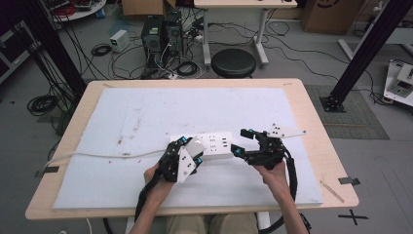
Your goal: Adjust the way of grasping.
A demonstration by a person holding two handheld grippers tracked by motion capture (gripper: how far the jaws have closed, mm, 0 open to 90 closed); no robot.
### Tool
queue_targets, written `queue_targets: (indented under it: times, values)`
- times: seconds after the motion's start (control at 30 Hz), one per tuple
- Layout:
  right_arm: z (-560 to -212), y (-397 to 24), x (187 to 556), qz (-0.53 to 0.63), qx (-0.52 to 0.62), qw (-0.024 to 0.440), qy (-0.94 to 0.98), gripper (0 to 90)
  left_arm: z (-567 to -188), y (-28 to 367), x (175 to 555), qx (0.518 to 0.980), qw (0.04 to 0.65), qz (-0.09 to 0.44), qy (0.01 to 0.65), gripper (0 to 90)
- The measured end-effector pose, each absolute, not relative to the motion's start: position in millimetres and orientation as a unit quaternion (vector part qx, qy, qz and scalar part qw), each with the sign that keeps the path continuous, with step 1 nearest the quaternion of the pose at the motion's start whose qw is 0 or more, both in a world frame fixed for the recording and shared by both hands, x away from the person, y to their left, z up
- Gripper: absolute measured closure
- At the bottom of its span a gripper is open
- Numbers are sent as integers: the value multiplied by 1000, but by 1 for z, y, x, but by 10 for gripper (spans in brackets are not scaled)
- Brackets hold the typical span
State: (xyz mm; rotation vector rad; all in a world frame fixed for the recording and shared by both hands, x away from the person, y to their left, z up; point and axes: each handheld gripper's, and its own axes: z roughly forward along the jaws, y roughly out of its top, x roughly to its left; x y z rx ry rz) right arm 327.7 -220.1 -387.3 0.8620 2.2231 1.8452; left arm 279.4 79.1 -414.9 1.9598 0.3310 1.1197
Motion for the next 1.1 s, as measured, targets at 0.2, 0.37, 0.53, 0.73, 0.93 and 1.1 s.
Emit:
queue_targets:
  times: [0.2,0.37,0.53,0.73,0.93,1.1]
  values:
    - [-387,-207,328,608,258,17,751,200,-420,64,268,771,406,485,77,425]
    - [-387,-198,328,604,243,-20,759,200,-422,57,262,763,412,495,56,425]
    - [-388,-195,329,598,240,-31,764,200,-422,54,258,752,420,505,46,425]
    - [-392,-189,332,593,235,-55,768,200,-424,49,255,741,425,519,32,425]
    - [-395,-184,333,597,228,-67,766,200,-423,45,254,735,429,525,20,426]
    - [-396,-184,333,604,230,-78,759,201,-425,40,252,728,433,531,15,425]
